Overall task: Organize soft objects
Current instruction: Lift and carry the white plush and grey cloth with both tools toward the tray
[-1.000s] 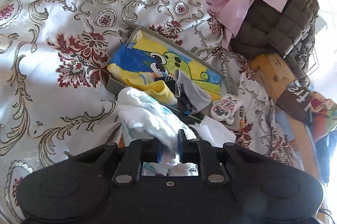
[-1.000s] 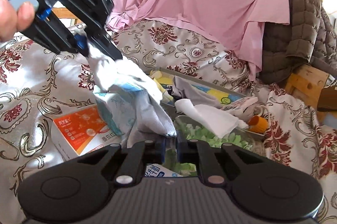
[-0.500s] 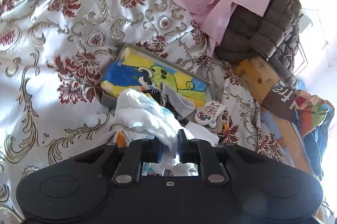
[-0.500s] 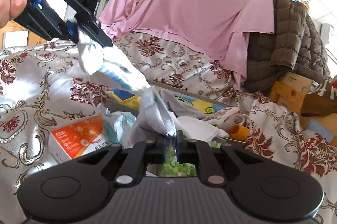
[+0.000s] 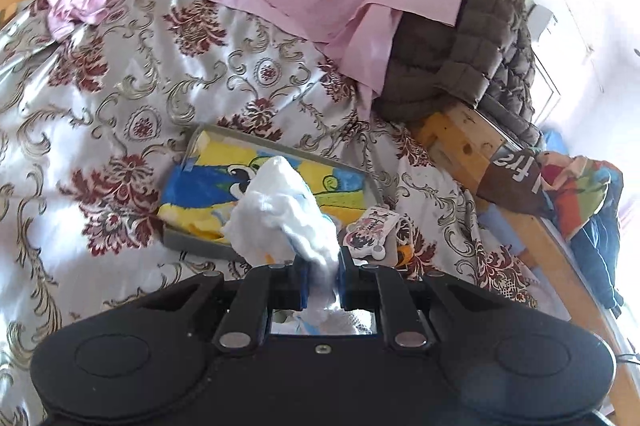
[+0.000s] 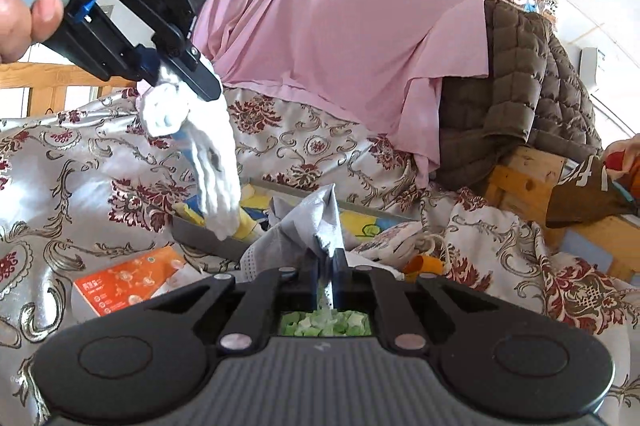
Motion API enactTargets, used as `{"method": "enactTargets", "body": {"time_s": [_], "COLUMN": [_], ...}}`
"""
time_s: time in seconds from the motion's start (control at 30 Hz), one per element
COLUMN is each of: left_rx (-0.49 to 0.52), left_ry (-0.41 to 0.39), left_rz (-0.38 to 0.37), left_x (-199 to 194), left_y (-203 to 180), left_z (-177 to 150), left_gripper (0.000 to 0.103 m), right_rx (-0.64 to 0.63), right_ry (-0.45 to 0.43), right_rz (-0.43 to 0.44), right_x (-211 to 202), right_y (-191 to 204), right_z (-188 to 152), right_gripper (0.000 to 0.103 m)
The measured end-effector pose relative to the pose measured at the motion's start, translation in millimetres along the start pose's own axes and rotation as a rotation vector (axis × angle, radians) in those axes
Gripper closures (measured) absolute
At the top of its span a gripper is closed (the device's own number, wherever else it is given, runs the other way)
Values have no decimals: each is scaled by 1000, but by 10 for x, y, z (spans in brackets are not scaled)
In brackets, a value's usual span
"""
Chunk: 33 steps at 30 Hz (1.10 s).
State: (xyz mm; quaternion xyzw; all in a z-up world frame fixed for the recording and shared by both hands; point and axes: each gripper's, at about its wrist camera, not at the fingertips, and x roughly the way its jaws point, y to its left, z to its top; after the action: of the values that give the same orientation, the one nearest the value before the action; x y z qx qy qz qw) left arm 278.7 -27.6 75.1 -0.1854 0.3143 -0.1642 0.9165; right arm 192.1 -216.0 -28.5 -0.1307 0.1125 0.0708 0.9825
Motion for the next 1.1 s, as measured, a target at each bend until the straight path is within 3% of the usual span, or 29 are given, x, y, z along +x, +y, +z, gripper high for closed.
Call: {"method": "enactTargets", "body": {"time_s": [0.3, 0.63, 0.87, 1.1], "left_rx": [28, 60, 87, 77], "left_ry": [-40, -96, -108, -130], "left_rz": [-4, -7, 0, -22], "left_x": [99, 354, 871, 1504], "left_y": [-17, -56, -117, -226], "left_z": [134, 384, 547, 710], "left_gripper": [89, 89, 89, 89], "right_rx": [47, 85, 160, 283], "right_ry": [-55, -120, -139, -42], "right_rz": [-24, -38, -56, -19], "right_x": [41, 442, 997, 1492], "right_y": [-80, -271, -598, -978], "right_z": [77, 244, 368, 318], "right_gripper": [96, 96, 96, 96]}}
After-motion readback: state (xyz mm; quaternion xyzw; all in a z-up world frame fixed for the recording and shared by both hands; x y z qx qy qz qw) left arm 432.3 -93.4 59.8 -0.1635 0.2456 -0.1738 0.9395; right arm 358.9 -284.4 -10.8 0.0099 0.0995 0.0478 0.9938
